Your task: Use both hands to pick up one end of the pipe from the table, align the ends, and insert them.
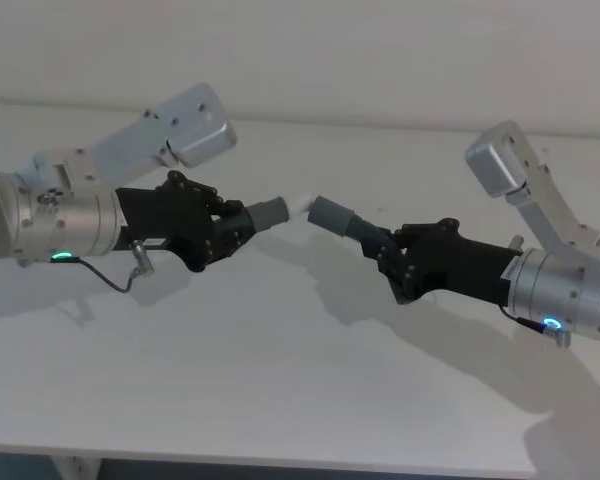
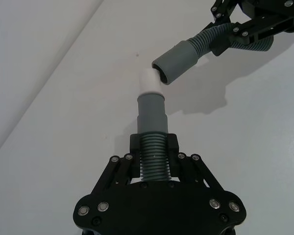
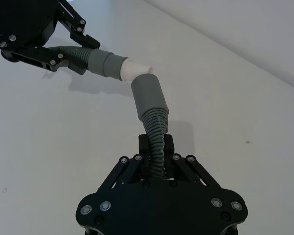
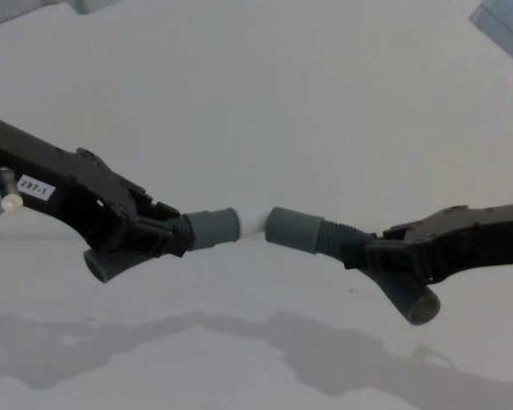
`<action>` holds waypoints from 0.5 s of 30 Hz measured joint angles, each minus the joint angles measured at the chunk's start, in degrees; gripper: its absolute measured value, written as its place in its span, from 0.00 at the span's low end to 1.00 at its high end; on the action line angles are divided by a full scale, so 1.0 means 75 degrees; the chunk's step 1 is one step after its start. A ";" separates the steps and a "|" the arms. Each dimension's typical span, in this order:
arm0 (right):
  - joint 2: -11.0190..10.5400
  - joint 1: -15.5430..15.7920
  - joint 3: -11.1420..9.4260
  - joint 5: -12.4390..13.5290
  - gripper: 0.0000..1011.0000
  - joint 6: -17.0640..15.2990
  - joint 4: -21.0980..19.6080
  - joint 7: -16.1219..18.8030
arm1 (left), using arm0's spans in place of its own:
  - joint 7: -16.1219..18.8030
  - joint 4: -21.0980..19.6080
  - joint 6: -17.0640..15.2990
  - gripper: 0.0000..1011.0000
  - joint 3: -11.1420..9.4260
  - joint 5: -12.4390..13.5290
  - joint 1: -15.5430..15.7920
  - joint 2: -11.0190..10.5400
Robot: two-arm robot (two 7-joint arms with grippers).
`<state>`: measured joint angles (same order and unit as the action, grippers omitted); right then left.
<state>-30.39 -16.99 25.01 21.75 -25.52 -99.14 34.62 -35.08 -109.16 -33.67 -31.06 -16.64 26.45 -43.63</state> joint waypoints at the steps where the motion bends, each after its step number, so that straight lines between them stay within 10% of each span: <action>1: 0.0000 -0.0002 0.0002 0.0005 0.15 0.0003 0.0002 0.0000 | 0.0000 0.0003 0.0000 0.30 -0.0006 -0.0004 0.0003 0.0004; 15: -0.0019 -0.0081 0.0090 0.0090 0.15 0.0102 0.0094 0.0011 | -0.0050 0.0016 0.0012 0.30 -0.0107 -0.0157 0.0051 -0.0007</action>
<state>-30.53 -17.60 25.68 22.42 -24.76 -98.44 34.70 -35.45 -109.05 -33.58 -31.86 -17.82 26.83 -43.68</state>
